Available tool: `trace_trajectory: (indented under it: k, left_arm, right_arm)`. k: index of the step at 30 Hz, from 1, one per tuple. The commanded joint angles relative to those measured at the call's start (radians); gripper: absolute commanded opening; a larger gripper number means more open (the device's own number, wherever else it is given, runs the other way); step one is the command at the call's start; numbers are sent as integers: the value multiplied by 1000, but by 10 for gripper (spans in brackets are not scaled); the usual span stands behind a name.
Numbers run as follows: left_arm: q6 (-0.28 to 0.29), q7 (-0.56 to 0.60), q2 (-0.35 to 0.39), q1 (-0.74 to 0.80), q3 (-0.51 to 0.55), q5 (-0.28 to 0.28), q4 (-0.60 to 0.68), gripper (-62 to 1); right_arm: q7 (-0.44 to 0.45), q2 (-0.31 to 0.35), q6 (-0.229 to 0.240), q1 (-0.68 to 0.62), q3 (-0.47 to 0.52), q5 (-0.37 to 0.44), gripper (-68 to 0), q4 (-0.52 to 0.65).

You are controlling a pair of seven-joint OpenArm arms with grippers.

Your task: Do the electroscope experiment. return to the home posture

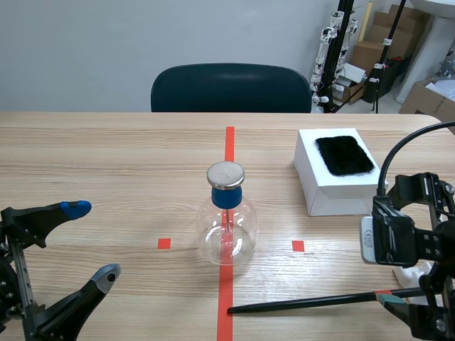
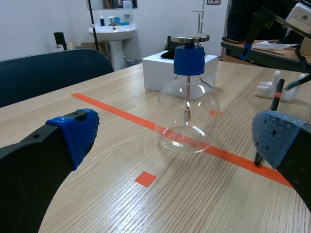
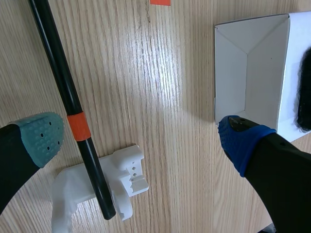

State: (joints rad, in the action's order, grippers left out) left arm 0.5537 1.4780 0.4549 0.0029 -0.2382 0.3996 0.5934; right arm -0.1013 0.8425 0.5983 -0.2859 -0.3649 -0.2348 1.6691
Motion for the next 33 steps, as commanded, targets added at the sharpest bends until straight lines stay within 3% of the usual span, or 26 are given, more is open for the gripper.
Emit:
trace_trajectory:
  k: [1,26,33]
  left_arm:
    - [2,18,9,-3,1,-13,15,14]
    - [2,18,9,-3,1,-13,15,14]
    - [2,18,9,-3,1,-13,15,14]
  right_arm:
    - [7,13,-3,14,-2,3,4,19]
    - [17,18,-4,14,0,3,4,19]
    - [94,-16,2,-42,97,5,4,39]
